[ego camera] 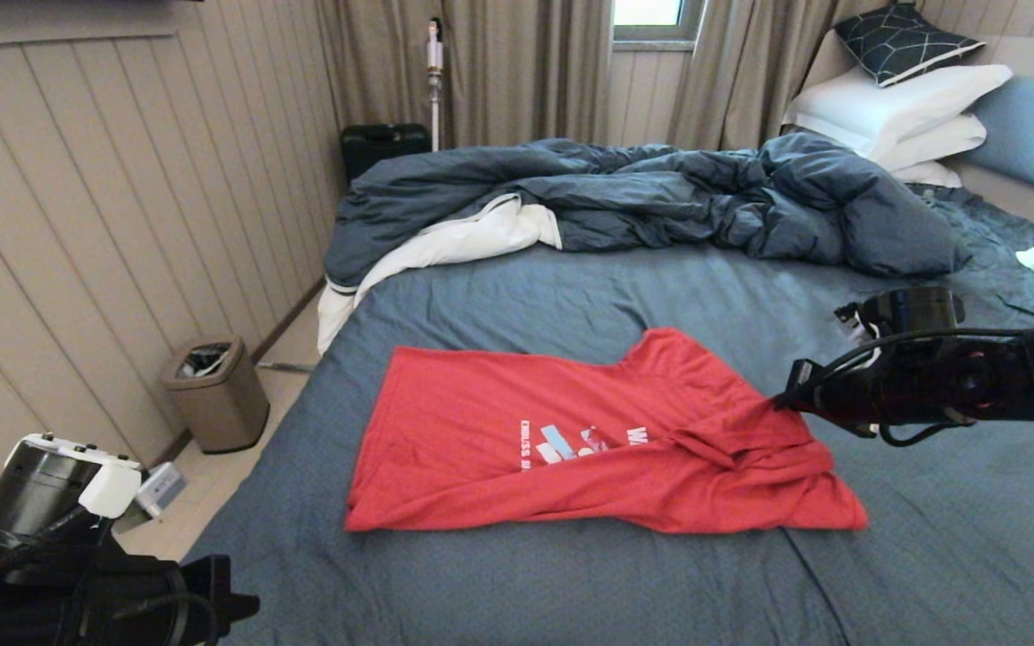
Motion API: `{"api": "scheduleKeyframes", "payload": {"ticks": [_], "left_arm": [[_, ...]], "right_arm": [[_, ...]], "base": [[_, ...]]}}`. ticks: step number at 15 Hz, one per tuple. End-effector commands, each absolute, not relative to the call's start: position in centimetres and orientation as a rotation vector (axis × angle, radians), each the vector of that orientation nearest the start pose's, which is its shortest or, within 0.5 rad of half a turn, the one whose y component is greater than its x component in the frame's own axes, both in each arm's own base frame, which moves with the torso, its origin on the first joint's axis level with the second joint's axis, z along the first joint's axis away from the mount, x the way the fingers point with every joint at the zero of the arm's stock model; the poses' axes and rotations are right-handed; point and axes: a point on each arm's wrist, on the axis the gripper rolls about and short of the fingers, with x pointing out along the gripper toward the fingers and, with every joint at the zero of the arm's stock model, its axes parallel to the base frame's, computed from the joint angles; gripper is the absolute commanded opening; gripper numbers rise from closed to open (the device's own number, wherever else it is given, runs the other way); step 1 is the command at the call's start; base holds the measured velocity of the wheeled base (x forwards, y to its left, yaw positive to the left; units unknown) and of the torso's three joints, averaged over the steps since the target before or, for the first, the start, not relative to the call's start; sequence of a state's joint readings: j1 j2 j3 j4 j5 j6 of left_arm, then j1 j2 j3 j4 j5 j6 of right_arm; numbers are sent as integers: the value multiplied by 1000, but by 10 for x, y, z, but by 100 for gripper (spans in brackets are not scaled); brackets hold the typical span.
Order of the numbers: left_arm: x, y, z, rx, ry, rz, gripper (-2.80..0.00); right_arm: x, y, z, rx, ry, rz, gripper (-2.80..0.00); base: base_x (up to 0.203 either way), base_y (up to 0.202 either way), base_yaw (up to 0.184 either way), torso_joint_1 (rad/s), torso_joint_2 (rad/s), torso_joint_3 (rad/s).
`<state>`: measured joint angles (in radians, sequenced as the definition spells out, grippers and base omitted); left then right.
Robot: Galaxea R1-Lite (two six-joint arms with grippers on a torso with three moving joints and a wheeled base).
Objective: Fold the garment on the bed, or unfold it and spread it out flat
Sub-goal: Fold the red T-shirt
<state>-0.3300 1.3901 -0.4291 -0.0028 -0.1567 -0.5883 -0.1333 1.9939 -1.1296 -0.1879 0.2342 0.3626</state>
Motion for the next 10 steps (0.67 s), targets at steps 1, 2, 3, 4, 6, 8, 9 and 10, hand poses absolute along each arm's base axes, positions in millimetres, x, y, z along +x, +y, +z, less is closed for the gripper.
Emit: {"api": "scheduleKeyframes", "payload": {"ticks": [1, 2, 3, 4, 6, 8, 9, 10], "left_arm": [[157, -57, 112, -452, 1060, -151, -280], [156, -57, 112, -453, 1057, -152, -280], [156, -57, 113, -455, 1056, -152, -280], [156, -57, 113, -456, 1056, -152, -280], [155, -57, 112, -457, 1057, -151, -280], [155, -57, 112, -456, 1059, -150, -280], [155, -57, 112, -456, 1058, -151, -280], [155, -57, 112, -455, 1059, -150, -280]], "right_arm": [[368, -46, 138, 470, 644, -24, -280], [368, -47, 139, 469, 640, -25, -280], [368, -47, 138, 468, 644, -24, -280], [367, -46, 135, 469, 653, -23, -280], [366, -42, 130, 470, 674, -20, -280], [365, -42, 131, 457, 671, -14, 0], [365, -42, 133, 455, 665, -14, 0], [364, -43, 134, 453, 660, -15, 0]], "base": [[0, 0, 0, 0, 0, 0], [0, 0, 0, 0, 0, 0], [0, 0, 0, 0, 0, 0], [0, 0, 0, 0, 0, 0], [0, 0, 0, 0, 0, 0], [0, 0, 0, 0, 0, 0], [0, 0, 0, 0, 0, 0], [0, 0, 0, 0, 0, 0]]}}
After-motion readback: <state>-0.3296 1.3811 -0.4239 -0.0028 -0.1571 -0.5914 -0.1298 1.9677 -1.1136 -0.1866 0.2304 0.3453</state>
